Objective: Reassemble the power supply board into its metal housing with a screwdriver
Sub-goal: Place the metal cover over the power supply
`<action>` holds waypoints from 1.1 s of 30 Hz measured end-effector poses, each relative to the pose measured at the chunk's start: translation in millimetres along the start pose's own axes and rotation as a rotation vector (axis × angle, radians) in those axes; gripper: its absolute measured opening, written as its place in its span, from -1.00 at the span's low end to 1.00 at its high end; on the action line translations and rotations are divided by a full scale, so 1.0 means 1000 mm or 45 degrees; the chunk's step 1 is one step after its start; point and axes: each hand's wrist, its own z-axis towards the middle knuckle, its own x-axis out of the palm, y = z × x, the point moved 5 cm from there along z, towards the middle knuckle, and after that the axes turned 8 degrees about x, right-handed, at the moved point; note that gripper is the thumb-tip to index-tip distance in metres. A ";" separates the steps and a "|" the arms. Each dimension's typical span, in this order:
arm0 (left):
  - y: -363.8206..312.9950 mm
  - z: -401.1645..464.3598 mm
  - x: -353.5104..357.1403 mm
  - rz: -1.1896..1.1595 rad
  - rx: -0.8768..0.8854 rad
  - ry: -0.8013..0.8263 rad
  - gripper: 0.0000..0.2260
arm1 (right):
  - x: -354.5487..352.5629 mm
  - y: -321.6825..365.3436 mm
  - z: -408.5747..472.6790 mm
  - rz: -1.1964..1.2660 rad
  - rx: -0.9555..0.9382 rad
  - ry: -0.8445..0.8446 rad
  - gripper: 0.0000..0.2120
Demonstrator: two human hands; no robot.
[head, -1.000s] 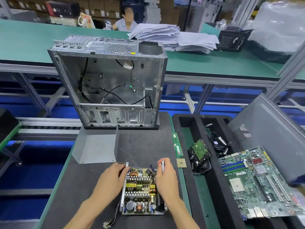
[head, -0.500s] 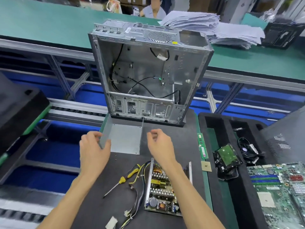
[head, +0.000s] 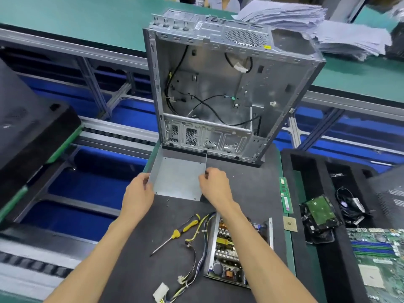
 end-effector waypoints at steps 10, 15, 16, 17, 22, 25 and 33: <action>-0.067 -0.034 -0.033 -0.703 0.041 -0.100 -0.80 | -0.056 -0.011 -0.049 0.841 -0.121 -0.311 -0.83; -0.084 -0.054 0.000 -1.220 -0.565 0.328 -0.33 | -0.080 -0.031 -0.077 1.071 -0.184 -0.444 -0.70; -0.089 -0.060 0.008 -1.357 -0.663 0.443 -0.26 | -0.084 -0.036 -0.081 1.100 -0.202 -0.467 -0.69; -0.096 -0.066 0.015 -1.491 -0.738 0.562 -0.24 | -0.087 -0.042 -0.084 1.125 -0.213 -0.483 -0.70; -0.122 -0.076 0.036 -1.806 -0.806 0.793 -0.43 | -0.102 -0.078 -0.094 1.226 -0.216 -0.464 -0.74; -0.132 -0.082 0.053 -1.710 -0.820 0.754 -0.70 | -0.116 -0.096 -0.100 1.269 -0.237 -0.478 -0.89; -0.149 -0.102 0.070 -1.560 -0.091 0.583 -0.74 | -0.131 -0.133 -0.103 1.651 0.274 -0.089 -0.81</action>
